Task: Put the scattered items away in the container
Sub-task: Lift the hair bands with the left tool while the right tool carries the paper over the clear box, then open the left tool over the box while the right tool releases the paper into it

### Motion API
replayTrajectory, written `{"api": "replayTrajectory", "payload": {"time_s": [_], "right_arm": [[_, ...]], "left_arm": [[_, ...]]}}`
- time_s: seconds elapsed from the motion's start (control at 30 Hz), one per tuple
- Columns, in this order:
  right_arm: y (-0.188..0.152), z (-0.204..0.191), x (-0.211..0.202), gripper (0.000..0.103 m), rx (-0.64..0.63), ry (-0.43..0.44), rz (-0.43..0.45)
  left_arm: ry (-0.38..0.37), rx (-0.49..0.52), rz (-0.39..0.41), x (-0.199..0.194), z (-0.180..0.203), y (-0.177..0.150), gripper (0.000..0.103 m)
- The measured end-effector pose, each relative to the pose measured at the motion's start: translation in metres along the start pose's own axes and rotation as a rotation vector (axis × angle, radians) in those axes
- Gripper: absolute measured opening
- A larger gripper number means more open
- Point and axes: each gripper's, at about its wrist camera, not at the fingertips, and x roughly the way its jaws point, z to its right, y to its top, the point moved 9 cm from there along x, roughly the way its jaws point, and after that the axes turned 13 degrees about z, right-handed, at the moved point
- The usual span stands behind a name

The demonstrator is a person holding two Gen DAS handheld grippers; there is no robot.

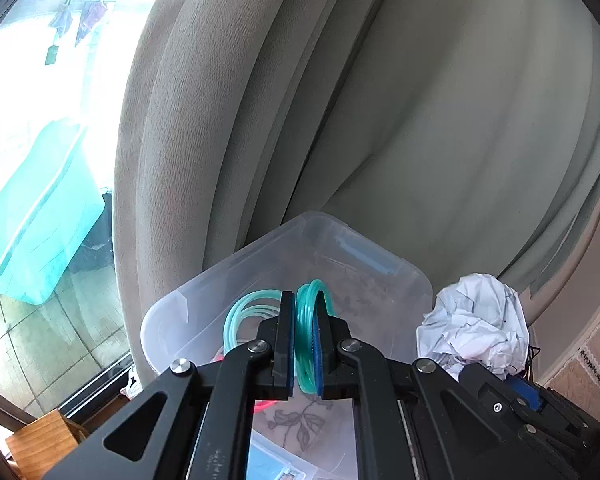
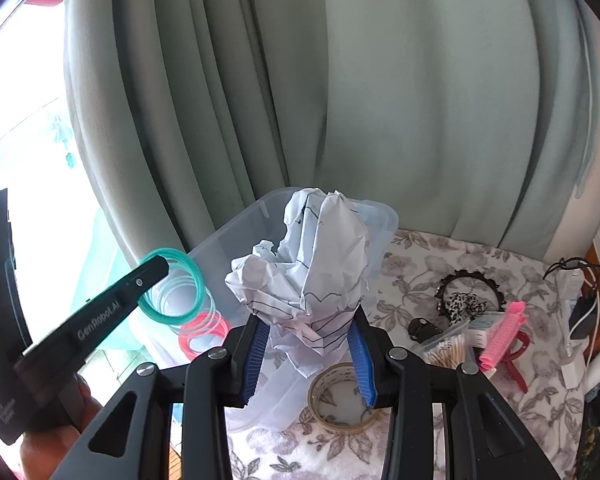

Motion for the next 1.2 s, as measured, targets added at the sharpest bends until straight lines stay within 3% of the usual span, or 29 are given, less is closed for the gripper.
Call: {"api": "replayTrajectory", "payload": {"time_s": [0.37,0.83,0.93,1.07,1.2], "right_arm": [[-0.005,-0.007,0.030,0.042,-0.029,0.022,-0.042],[0.000,-0.007,0.047,0.044,-0.083,0.001,-0.066],[0.002,-0.005,0.045,0.046,-0.085,-0.009,-0.065],[0.005,-0.004,0.039,0.046,-0.075,-0.019,-0.060],[0.005,0.003,0.036,0.047,-0.063,-0.025,-0.055]], "left_arm": [[-0.006,0.016,-0.085,0.013,0.015,-0.038,0.007],[0.016,0.012,-0.110,0.007,0.038,-0.063,0.009],[0.014,0.013,-0.100,0.001,0.046,-0.066,0.021],[0.017,0.016,-0.069,-0.011,0.042,-0.052,0.051],[0.021,0.015,-0.061,-0.009,-0.002,-0.019,0.052]]}}
